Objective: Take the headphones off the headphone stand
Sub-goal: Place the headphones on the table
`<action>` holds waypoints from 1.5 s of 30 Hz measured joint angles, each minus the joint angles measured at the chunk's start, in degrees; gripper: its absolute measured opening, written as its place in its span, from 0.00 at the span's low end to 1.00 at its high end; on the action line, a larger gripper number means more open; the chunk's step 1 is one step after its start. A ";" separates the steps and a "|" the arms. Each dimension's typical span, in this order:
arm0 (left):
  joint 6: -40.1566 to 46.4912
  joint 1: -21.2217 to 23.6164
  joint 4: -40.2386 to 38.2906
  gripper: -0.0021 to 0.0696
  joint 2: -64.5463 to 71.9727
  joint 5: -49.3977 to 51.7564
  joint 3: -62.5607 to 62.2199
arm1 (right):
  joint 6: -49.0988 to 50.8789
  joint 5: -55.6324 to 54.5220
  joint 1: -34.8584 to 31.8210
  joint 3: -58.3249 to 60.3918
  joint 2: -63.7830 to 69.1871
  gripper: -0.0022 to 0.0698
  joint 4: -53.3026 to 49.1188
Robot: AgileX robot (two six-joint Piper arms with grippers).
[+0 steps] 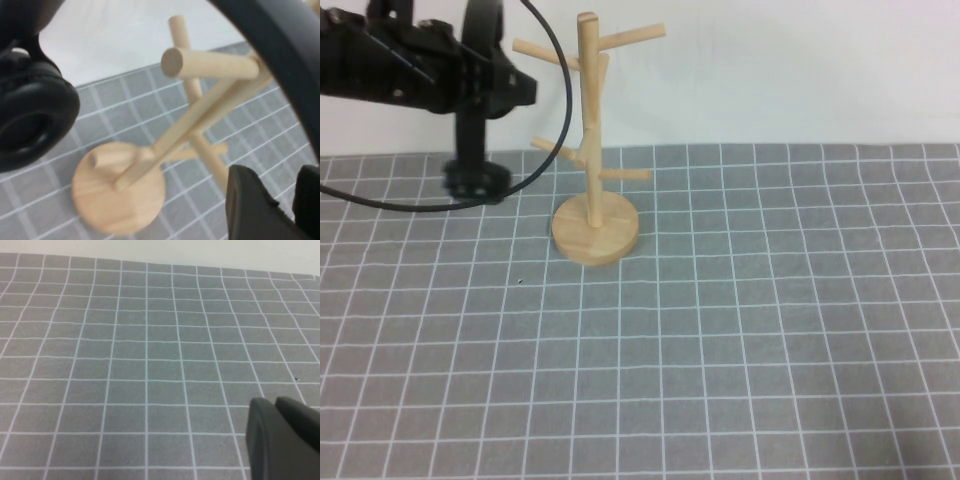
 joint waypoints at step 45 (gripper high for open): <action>-37.30 -27.99 40.54 0.26 6.15 -2.20 20.12 | 0.00 0.00 0.00 0.00 0.00 0.02 0.00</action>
